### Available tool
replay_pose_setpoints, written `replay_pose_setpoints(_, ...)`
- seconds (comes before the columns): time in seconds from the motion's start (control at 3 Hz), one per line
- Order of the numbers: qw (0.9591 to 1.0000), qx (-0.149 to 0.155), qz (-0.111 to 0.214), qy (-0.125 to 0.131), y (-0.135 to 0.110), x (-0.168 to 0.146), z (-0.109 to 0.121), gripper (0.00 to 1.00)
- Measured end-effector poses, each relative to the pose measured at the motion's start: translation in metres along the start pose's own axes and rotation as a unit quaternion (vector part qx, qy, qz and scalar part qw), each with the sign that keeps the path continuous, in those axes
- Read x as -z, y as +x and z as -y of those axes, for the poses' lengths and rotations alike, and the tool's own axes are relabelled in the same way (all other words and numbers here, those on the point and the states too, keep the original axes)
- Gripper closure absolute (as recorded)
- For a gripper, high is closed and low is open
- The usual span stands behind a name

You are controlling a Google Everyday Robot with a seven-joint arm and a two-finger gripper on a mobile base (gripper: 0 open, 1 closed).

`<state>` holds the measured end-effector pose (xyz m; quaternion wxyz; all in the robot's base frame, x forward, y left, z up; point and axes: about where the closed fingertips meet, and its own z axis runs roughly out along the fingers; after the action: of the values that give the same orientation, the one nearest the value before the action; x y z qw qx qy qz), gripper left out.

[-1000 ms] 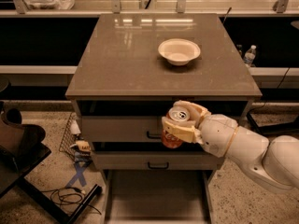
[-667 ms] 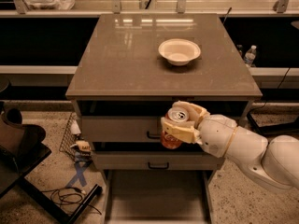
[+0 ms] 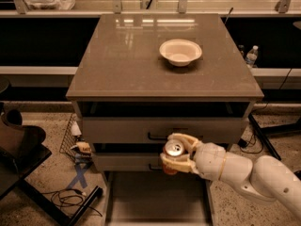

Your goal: Place coke can into bottom drawer

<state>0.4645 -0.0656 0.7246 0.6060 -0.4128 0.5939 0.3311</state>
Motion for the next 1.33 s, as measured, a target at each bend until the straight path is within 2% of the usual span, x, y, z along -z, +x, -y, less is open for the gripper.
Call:
replay_pose_setpoints(0.33,0.9976,0.036,-0.007,-0.058,0.101,0.003,-0.017,1.0)
replay_pose_setpoints(0.67,0.995,0.045,-0.014,-0.088,0.163,-0.001,-0.025,1.0)
replay_pose_setpoints(1.0,0.9934,0.025,-0.024,-0.109,0.234,-0.008,-0.046,1.0)
replay_pose_setpoints(1.33,0.9934,0.025,-0.024,-0.109,0.234,-0.008,-0.046,1.0)
